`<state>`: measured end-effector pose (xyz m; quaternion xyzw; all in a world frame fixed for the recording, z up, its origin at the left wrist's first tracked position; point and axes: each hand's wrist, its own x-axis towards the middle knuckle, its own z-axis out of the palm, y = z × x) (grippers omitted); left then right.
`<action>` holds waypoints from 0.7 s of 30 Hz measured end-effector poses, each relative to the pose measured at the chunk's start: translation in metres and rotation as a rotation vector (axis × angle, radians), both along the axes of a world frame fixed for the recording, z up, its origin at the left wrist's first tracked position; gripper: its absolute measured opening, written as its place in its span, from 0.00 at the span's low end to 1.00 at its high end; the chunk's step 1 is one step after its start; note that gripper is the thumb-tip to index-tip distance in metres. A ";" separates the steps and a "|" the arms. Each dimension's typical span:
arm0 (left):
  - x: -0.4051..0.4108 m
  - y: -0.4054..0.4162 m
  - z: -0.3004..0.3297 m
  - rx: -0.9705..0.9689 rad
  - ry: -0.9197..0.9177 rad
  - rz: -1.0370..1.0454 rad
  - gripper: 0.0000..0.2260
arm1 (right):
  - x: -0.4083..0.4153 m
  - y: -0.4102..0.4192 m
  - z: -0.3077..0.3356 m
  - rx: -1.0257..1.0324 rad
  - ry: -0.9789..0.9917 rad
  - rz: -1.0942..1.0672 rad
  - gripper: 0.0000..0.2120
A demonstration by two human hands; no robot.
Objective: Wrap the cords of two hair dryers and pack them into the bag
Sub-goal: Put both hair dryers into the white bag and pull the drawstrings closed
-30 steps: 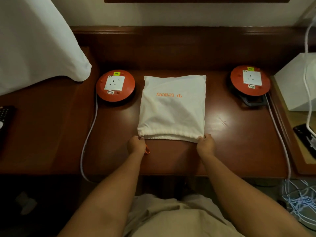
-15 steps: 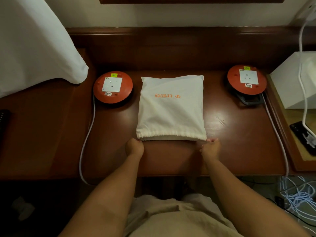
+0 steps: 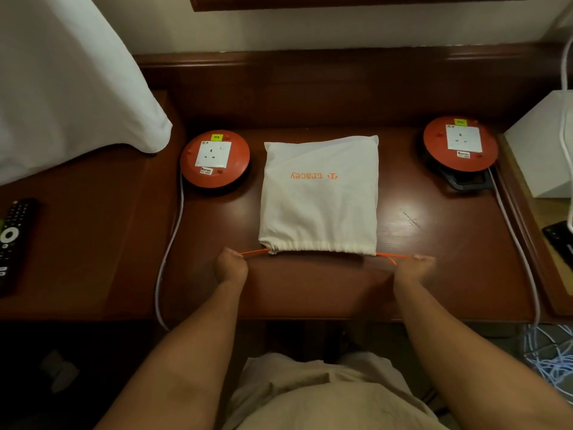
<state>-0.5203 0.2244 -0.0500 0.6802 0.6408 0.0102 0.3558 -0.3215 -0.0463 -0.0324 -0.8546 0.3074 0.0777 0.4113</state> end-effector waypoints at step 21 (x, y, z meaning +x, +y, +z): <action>0.018 -0.040 -0.012 0.180 0.056 -0.433 0.09 | -0.027 0.022 -0.022 -0.024 0.061 0.610 0.14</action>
